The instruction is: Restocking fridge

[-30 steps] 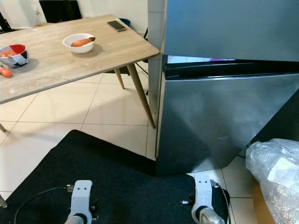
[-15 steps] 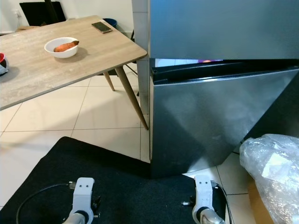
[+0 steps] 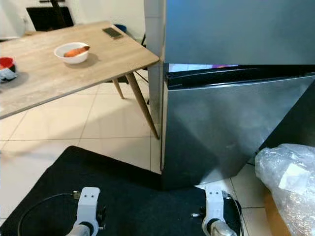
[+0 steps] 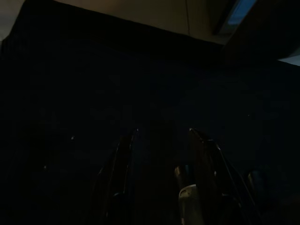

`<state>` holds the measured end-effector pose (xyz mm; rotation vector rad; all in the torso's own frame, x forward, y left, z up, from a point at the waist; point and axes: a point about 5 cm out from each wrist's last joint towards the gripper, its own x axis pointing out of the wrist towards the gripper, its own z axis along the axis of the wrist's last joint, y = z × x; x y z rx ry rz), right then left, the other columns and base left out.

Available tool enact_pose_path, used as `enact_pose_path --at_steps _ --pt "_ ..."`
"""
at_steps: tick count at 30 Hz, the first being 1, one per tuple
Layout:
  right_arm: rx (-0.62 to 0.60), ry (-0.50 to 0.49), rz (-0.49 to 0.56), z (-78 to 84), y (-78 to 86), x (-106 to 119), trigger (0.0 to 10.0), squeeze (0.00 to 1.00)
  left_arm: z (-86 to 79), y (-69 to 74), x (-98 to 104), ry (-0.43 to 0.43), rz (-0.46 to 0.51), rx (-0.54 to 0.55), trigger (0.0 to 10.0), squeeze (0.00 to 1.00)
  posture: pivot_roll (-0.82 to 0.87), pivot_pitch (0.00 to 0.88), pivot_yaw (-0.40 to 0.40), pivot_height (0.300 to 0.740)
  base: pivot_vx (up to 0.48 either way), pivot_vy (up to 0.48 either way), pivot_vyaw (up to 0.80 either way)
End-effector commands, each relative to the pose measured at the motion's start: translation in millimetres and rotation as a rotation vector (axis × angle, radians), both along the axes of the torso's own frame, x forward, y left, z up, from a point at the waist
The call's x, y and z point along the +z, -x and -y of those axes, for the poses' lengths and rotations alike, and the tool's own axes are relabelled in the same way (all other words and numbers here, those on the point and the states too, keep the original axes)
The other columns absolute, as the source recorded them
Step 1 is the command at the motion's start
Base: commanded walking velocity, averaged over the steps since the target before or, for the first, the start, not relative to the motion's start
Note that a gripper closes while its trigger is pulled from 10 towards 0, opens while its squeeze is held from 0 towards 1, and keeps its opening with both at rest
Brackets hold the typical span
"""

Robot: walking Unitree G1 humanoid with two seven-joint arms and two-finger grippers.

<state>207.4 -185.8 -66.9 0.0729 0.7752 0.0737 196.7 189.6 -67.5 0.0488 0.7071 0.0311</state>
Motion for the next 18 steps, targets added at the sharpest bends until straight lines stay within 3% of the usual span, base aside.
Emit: enact_pose_path --at_steps 1,6,18 --pt "-0.015 -0.002 -0.016 0.5 4.8 -2.9 10.0 0.00 2.4 3.9 -2.5 -0.001 -0.015 -0.012 10.0 0.00 -0.08 0.080 0.003 0.738 0.000 0.000 0.00" --pt "-0.017 -0.003 -0.015 0.6 4.6 -2.7 10.0 0.00 2.8 4.1 -2.4 0.005 -0.013 -0.024 10.0 0.00 -0.08 0.080 0.004 0.738 0.000 0.000 0.00" --pt "-0.020 -0.002 -0.017 1.8 5.2 -2.9 10.0 0.00 4.3 4.2 -2.5 0.016 -0.011 -0.031 10.0 0.00 -0.08 0.083 0.005 0.738 0.289 0.000 0.00"
